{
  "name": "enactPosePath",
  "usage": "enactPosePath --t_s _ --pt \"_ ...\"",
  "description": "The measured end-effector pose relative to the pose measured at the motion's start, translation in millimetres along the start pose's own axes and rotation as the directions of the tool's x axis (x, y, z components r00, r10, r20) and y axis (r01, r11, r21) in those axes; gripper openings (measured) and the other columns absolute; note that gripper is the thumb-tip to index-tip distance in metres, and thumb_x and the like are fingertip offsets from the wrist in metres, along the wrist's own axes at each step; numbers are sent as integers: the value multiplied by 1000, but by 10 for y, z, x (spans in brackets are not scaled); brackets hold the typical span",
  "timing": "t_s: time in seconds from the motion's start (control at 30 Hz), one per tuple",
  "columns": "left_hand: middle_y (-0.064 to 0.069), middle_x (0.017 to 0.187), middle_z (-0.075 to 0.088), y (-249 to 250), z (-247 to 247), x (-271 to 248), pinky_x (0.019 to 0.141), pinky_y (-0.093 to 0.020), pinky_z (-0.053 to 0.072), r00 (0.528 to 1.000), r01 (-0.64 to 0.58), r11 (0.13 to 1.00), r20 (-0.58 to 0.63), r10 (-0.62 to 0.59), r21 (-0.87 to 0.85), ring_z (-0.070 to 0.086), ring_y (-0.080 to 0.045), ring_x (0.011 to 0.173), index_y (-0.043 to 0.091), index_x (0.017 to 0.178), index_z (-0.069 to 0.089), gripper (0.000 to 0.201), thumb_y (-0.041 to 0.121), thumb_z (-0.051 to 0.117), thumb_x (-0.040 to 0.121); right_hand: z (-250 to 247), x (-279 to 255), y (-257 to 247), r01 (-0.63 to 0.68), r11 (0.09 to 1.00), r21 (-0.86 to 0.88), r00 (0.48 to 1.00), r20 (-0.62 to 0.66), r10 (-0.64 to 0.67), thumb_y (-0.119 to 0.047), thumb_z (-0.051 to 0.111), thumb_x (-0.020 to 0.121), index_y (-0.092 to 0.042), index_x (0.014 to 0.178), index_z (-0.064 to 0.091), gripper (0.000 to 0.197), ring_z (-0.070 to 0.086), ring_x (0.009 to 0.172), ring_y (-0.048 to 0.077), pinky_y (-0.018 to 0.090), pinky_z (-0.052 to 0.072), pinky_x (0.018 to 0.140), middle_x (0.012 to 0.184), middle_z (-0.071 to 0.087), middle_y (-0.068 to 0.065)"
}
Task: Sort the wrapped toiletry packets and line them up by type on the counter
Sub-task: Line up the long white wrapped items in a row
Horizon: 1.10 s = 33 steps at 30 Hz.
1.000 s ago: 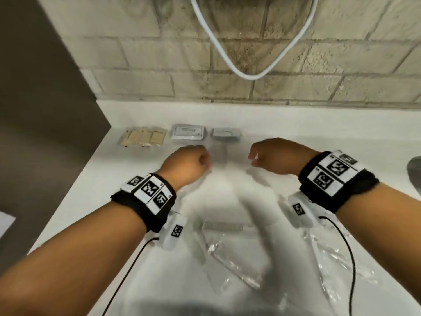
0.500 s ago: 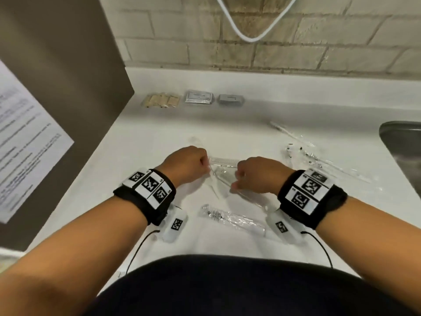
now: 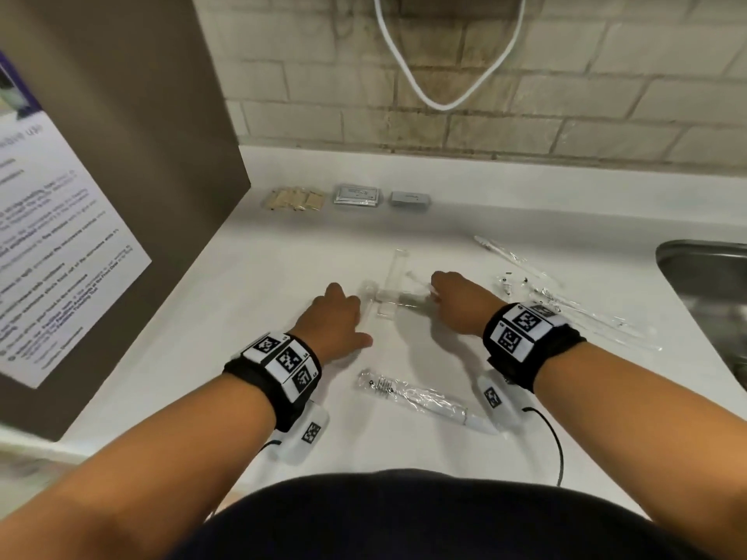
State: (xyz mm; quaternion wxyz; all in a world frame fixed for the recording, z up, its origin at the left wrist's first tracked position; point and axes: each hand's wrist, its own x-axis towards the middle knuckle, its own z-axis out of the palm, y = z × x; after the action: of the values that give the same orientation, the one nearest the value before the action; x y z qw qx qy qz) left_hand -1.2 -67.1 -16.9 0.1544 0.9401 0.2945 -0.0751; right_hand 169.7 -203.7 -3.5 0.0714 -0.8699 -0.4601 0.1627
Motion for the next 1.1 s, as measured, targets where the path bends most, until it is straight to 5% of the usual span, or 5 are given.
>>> enactPosePath --t_s 0.17,0.33,0.63,0.87,1.1 --pt "-14 119 54 -147 -60 126 83 -38 48 976 219 975 -7 -219 -47 57 -32 106 7 123 40 58 33 70 81 80 233 -116 -52 995 -90 999 11 53 -35 70 81 -10 122 47 53 58 105 33 40 49 86 119 49 12" --pt "-8 104 63 -262 -186 276 68 -27 47 939 314 948 164 -302 -54 63 -25 94 2 112 50 56 34 73 72 55 314 -135 -88 977 -193 979 164 120 -43 66 84 -5 107 54 46 61 105 30 34 47 80 104 60 12" --pt "-14 86 59 -38 -350 618 46 -23 39 948 305 926 169 -271 -221 55 -21 58 4 99 44 11 8 46 89 79 169 43 -170 981 92 980 119 158 -7 51 80 -12 104 37 29 59 78 21 31 49 64 85 57 2" --pt "-14 112 63 489 -266 875 70 -28 42 982 165 963 128 -140 -212 62 -30 100 2 118 52 56 45 63 84 74 -62 426 -311 944 108 929 -176 326 -26 47 94 -17 90 46 10 58 89 28 30 39 69 101 61 9" --pt "-14 113 64 685 -183 998 75 -30 46 981 127 989 154 -114 -78 63 -28 103 8 128 48 59 32 73 81 -203 -258 1106 -505 852 135 825 -214 523 -45 55 90 -4 112 54 47 57 100 36 36 44 80 113 50 16"
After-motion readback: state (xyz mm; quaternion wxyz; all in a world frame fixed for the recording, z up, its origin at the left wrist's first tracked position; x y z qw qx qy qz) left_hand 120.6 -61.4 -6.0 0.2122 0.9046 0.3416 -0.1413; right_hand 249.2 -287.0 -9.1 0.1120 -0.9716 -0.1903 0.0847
